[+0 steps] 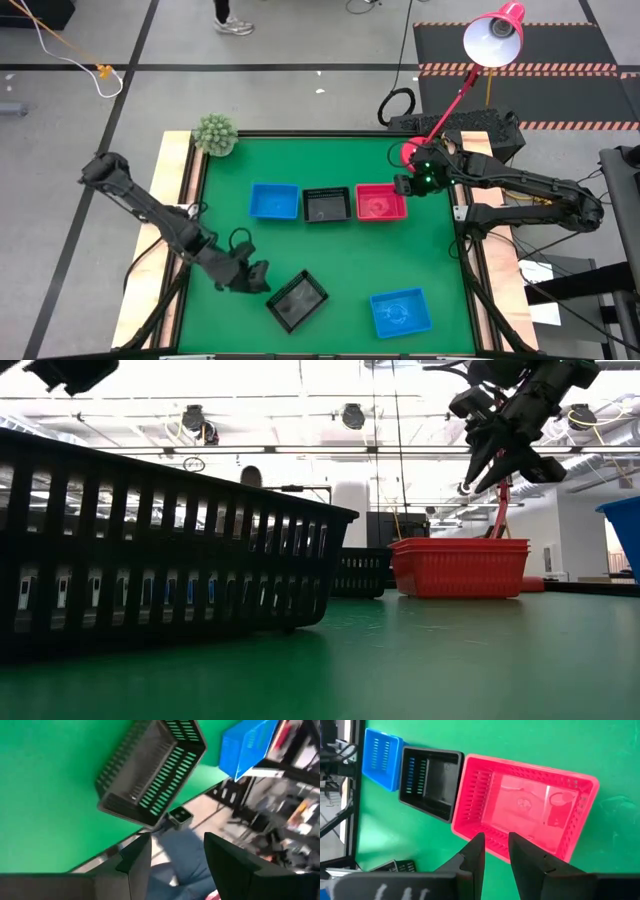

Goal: Stack baskets by color
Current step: Stack the bottom black bin on the top stacked black bins

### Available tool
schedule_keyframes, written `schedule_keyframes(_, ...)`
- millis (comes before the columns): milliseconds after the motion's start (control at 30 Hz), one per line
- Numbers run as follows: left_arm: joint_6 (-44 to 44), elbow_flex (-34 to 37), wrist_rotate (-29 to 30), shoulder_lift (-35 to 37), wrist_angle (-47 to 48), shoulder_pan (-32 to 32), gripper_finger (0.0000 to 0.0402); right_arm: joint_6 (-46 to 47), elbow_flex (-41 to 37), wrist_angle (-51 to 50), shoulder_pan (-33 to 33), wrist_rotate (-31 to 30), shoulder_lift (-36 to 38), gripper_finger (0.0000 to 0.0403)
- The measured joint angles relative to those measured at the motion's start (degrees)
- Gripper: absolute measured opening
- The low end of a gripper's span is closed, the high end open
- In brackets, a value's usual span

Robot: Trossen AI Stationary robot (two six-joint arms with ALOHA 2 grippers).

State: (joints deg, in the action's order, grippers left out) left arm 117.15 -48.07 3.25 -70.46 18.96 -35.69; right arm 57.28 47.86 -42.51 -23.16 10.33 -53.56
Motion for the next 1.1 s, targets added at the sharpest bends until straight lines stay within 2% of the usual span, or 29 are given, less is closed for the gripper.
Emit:
schedule_keyframes(133,6.78,-0.43,4.60,-4.51,-3.53,-3.82,0.0182,-1.58,0.00,1.66,-0.02,-0.02,-0.02,0.0078)
schedule_keyframes(267,13.32,-2.23,5.87,-10.69,-4.69,-6.02,0.0182,-3.27,0.00,2.05,-0.04,0.29,0.02,0.0078)
schedule_keyframes(467,14.48,-8.84,5.73,-19.21,-4.16,-6.43,0.0182,-6.06,0.00,1.97,-0.04,1.82,0.55,0.0078)
schedule_keyframes(600,15.09,-12.41,1.77,-24.27,-1.02,-5.37,0.0182,-7.30,0.00,1.98,-0.04,2.03,1.10,0.0078)
schedule_keyframes(700,16.07,-13.60,-1.28,-27.10,-2.32,-4.75,0.0182,-9.01,0.00,1.97,-0.07,3.64,1.69,0.0078)
schedule_keyframes(867,16.67,-13.86,-2.87,-29.37,-2.19,-3.53,0.0178,-11.43,0.00,1.76,-0.04,6.50,2.98,0.0078)
schedule_keyframes(967,16.52,-13.92,-2.80,-29.71,-0.73,-2.81,0.0152,-11.54,0.00,1.39,-0.04,6.58,3.95,0.0078)
schedule_keyframes(1100,14.95,-13.91,-2.52,-29.72,2.30,-2.03,0.0083,-11.84,0.00,1.45,-0.04,7.86,5.67,0.0078)
